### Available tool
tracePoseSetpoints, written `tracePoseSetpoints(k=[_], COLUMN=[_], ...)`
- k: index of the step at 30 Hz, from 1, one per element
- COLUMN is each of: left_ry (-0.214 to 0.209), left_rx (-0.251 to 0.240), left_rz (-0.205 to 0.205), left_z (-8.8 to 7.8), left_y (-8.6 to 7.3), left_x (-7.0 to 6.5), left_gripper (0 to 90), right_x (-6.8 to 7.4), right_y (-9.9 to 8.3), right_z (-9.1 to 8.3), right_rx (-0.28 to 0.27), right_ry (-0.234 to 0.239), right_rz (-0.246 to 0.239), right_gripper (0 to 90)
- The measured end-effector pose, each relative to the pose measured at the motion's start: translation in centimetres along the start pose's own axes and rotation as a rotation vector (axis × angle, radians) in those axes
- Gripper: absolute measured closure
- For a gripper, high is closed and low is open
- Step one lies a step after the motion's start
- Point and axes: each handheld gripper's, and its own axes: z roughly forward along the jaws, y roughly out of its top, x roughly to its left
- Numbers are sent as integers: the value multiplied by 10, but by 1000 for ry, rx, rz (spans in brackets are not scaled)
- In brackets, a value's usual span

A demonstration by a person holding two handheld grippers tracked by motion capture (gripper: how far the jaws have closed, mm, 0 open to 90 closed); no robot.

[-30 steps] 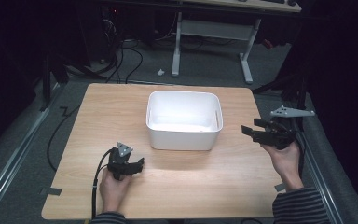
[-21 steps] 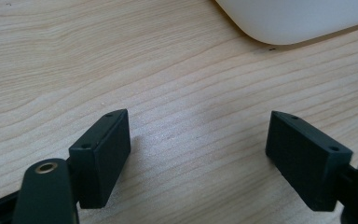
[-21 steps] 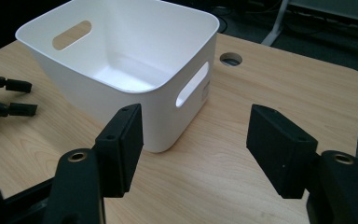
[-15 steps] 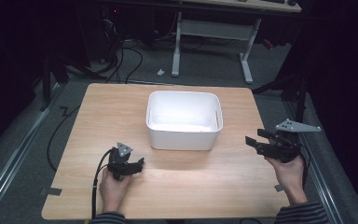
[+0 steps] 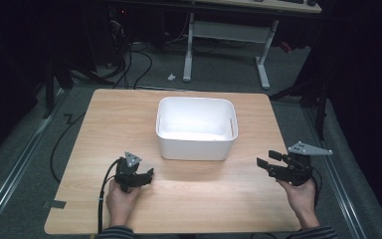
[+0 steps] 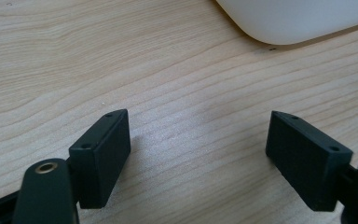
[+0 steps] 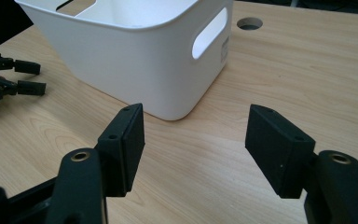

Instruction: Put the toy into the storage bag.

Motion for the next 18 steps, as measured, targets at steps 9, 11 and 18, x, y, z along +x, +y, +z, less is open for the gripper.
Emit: tracePoseSetpoints(k=[9, 11, 18], left_ry=[2, 2, 3], left_rx=[-2, -2, -2], left_rz=[-2, -2, -2], left_z=[0, 0, 0], left_y=[0, 0, 0], left_x=[0, 0, 0], left_gripper=[222, 221, 222], right_x=[-1, -1, -2], right_y=[-13, -14, -20], right_z=[22, 26, 39], right_rx=[23, 29, 56], right_ry=[12, 10, 12], right_rz=[29, 28, 46], right_gripper=[376, 376, 389])
